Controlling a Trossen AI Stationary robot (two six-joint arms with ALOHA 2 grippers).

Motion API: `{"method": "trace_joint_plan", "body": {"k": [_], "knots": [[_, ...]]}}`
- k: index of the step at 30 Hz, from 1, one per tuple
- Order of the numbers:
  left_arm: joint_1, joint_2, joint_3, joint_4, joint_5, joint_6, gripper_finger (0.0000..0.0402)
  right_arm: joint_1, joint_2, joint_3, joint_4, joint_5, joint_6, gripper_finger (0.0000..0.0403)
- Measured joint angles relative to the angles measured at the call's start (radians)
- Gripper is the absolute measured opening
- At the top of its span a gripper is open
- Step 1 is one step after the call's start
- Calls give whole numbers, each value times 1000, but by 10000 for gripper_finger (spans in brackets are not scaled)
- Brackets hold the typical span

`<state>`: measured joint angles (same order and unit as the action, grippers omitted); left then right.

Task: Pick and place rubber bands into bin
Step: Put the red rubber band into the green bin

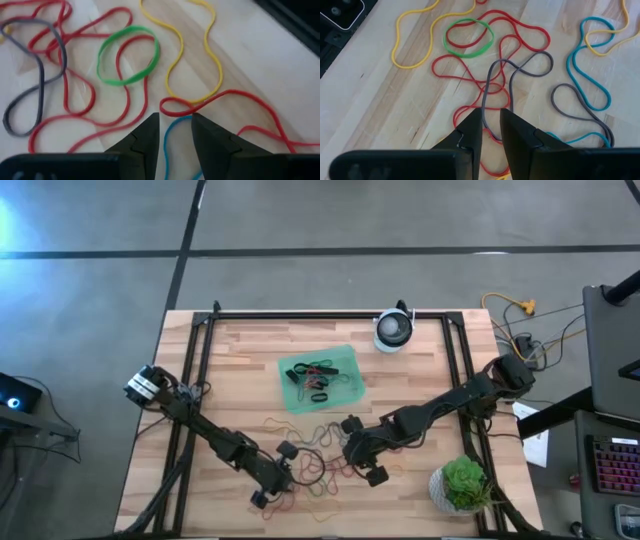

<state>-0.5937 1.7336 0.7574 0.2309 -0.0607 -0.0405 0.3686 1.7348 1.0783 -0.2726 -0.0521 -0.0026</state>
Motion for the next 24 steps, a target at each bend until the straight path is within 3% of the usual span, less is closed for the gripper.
{"method": "trace_joint_plan", "body": {"k": [24], "knots": [[0, -1, 0, 67, 3, 54, 99, 0, 0, -4, 3, 2, -1, 59]]}}
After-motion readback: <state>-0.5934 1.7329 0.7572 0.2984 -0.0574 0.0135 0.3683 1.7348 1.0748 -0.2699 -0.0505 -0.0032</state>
